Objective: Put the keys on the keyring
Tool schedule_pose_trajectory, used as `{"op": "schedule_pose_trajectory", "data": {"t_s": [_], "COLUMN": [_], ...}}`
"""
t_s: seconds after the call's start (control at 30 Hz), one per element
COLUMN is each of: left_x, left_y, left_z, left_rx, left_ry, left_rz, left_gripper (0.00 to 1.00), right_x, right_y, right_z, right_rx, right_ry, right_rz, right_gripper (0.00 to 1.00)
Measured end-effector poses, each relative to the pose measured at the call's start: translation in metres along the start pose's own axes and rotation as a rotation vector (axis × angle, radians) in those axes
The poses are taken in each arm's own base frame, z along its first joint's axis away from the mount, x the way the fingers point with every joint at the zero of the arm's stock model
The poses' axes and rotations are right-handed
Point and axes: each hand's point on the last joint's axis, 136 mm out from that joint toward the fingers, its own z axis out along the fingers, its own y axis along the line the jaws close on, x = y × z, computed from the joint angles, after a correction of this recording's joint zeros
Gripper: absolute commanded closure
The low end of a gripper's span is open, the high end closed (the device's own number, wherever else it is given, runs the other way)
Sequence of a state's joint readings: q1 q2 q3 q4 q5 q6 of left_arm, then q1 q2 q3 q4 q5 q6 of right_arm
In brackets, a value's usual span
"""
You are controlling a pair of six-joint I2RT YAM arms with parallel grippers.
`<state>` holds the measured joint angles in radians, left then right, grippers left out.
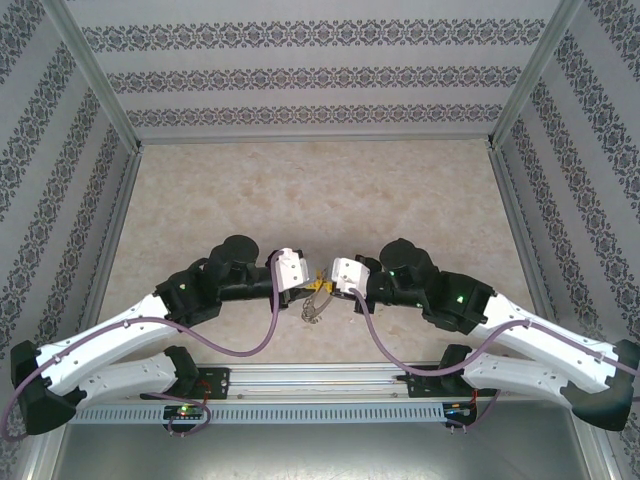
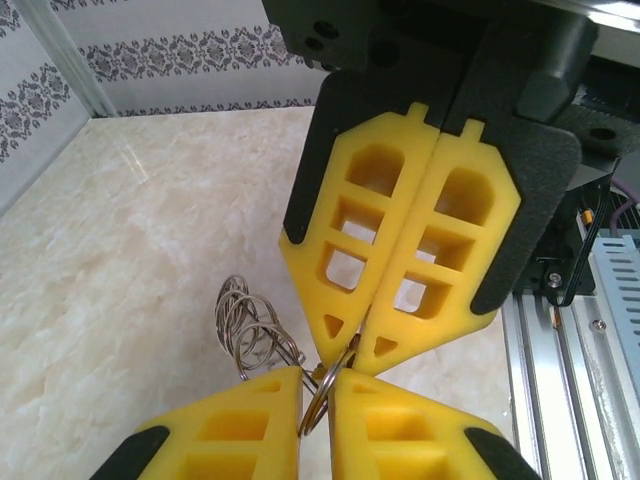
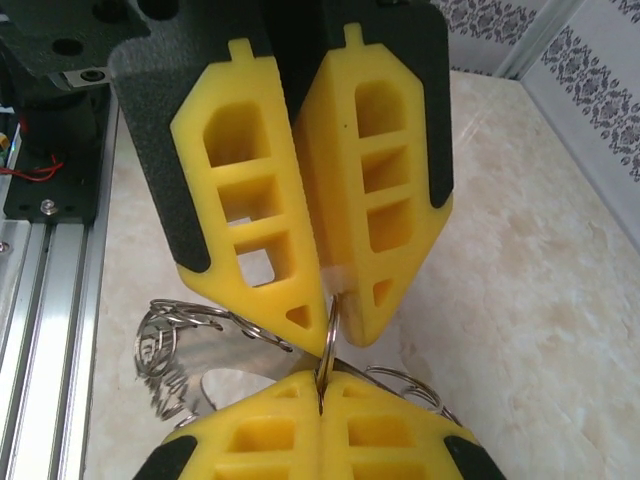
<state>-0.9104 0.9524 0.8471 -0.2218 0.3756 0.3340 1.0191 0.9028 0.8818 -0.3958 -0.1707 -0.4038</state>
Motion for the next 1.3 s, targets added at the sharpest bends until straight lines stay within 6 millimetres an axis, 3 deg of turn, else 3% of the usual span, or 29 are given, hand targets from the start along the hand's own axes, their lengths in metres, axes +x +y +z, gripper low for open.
{"op": "schedule_pose_trajectory", "data": {"t_s": [0.07, 0.23, 0.33, 0.4, 0.53, 0.7, 0.97, 1.17, 1.3], "left_x": [0.003, 0.005, -0.001, -0.005, -0.009, -0.012, -0.026, -0.029, -0.028], "left_y": [0.0, -0.003, -0.006, -0.009, -0.015, -0.02, -0.024, -0.023, -0.023], "left_z": [0.0, 0.0, -0.006, -0.011, -0.018, -0.017, -0.022, -0.024, -0.022], "left_rx": [0.002, 0.01, 0.012, 0.012, 0.024, 0.05, 0.07, 0.069, 0.073], "left_ry": [0.013, 0.021, -0.015, -0.055, -0.122, -0.176, -0.26, -0.277, -0.274], "left_rz": [0.002, 0.009, 0.014, 0.017, 0.015, 0.003, 0.003, -0.003, -0.006], "left_gripper": [1.0, 1.0, 1.0, 1.0, 1.0, 1.0, 1.0, 1.0, 1.0], "right_x": [0.002, 0.002, -0.005, -0.012, -0.024, -0.024, -0.024, -0.024, -0.023], "right_y": [-0.001, -0.002, -0.001, 0.001, 0.003, 0.008, 0.013, 0.014, 0.014], "right_z": [0.001, 0.001, -0.003, -0.008, -0.017, -0.015, -0.013, -0.013, -0.015], "right_rx": [0.005, 0.011, 0.009, 0.005, 0.0, -0.028, -0.055, -0.062, -0.06], "right_ry": [0.018, 0.024, -0.008, -0.045, -0.11, -0.115, -0.117, -0.121, -0.123], "right_rz": [0.001, 0.001, -0.005, -0.017, -0.024, -0.025, -0.024, -0.035, -0.043], "right_gripper": [1.0, 0.99, 0.84, 0.79, 0.76, 0.76, 0.83, 1.0, 1.0]}}
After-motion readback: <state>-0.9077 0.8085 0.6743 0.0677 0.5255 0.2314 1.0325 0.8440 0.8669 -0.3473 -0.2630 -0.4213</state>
